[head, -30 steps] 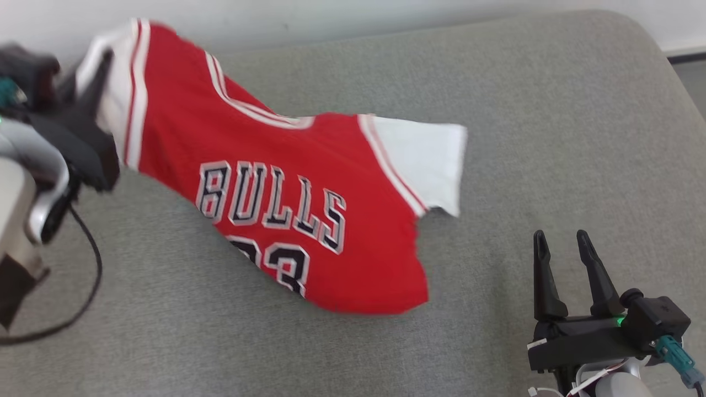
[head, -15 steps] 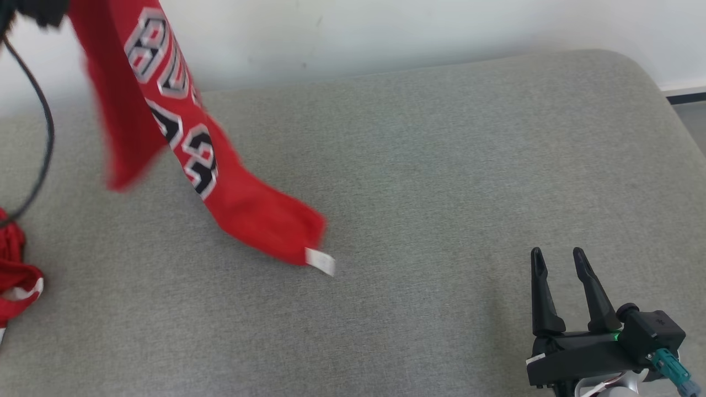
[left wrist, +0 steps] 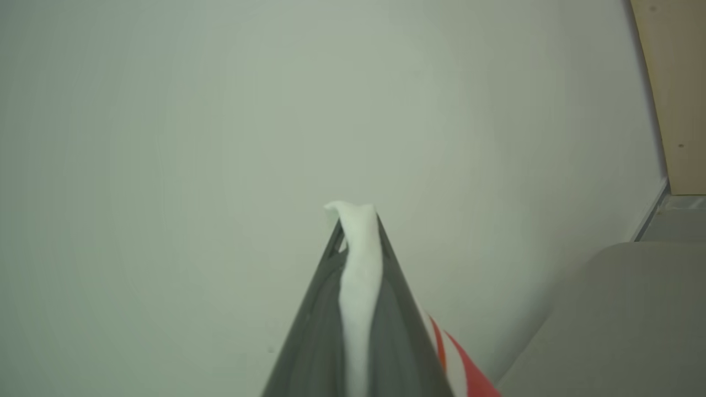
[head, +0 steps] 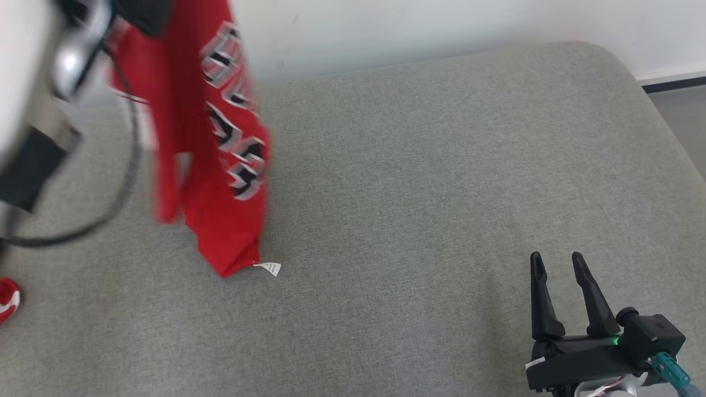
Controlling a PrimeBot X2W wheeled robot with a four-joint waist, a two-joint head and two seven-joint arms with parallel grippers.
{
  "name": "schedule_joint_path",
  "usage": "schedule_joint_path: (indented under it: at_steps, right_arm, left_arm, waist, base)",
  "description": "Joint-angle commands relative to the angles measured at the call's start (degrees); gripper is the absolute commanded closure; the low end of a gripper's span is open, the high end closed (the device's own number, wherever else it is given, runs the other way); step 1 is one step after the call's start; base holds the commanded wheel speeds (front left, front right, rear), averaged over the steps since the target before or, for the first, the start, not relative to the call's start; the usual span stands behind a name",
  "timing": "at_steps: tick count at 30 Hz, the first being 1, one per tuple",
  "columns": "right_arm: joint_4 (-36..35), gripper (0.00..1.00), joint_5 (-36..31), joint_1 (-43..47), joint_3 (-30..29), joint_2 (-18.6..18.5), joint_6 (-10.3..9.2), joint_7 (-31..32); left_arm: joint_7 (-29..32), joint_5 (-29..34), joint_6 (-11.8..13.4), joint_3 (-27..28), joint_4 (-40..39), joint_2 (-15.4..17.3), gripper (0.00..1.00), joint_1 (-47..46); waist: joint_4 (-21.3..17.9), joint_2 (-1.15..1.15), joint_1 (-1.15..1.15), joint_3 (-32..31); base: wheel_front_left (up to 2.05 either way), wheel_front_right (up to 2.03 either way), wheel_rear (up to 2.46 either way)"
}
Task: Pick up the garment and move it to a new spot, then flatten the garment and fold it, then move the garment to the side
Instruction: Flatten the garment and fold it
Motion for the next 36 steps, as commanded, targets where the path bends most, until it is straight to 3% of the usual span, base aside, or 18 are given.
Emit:
schedule_joint_path:
  at_steps: [1, 14, 20, 25, 26, 27, 36]
  right_arm:
    - [0.08, 0.0, -0.18, -0.43, -0.09, 0.01, -0.13, -0.02]
    - [0.42, 0.0, -0.91, 0.08, -0.3, 0.02, -0.13, -0.02]
    - [0.36, 0.0, -1.05, -1.02, 0.29, 0.02, -0.13, -0.02]
    - [0.59, 0.0, -0.97, -1.76, 0.6, 0.02, -0.13, -0.02]
    - [0.64, 0.0, -0.95, -1.89, 0.68, 0.02, -0.13, -0.02]
    - [0.69, 0.0, -0.94, -1.94, 0.69, 0.01, -0.13, -0.02]
    - [0.9, 0.0, -1.57, -0.51, -0.7, 0.02, -0.13, -0.02]
  left_arm:
    - [-0.58, -0.85, 0.53, -0.32, -0.73, -1.46, 1.0, 2.22]
    - [-4.43, -6.47, 5.99, -5.56, -7.92, -12.94, 1.0, 23.53]
    - [-7.44, -7.36, 7.51, -8.99, -5.07, -18.91, 1.0, 31.41]
    - [-9.89, -7.89, 6.74, -11.43, -0.02, -22.7, 1.0, 35.03]
    - [-10.29, -8.01, 6.36, -11.87, 0.99, -23.32, 0.59, 35.49]
    - [-10.77, -7.94, 6.18, -12.27, 1.94, -23.85, 0.0, 35.66]
    - [-13.48, -7.52, 5.56, -11.71, 2.22, -25.44, 0.0, 33.36]
  waist:
    - [-0.25, 0.0, 0.0, -0.06]
    - [-1.49, 0.0, 0.0, -0.48]
    - [-2.67, 0.0, 0.0, 0.67]
    - [-3.91, 0.0, 0.0, 1.6]
    - [-4.2, 0.0, 0.0, 1.73]
    - [-4.37, 0.0, 0.0, 1.8]
    - [-2.86, 0.0, 0.0, -0.57]
  base:
    - [0.0, 0.0, 0.0]
    - [0.0, 0.0, 0.0]
    - [0.0, 0.0, 0.0]
    - [0.0, 0.0, 0.0]
    - [0.0, 0.0, 0.0]
    - [0.0, 0.0, 0.0]
    - [0.0, 0.0, 0.0]
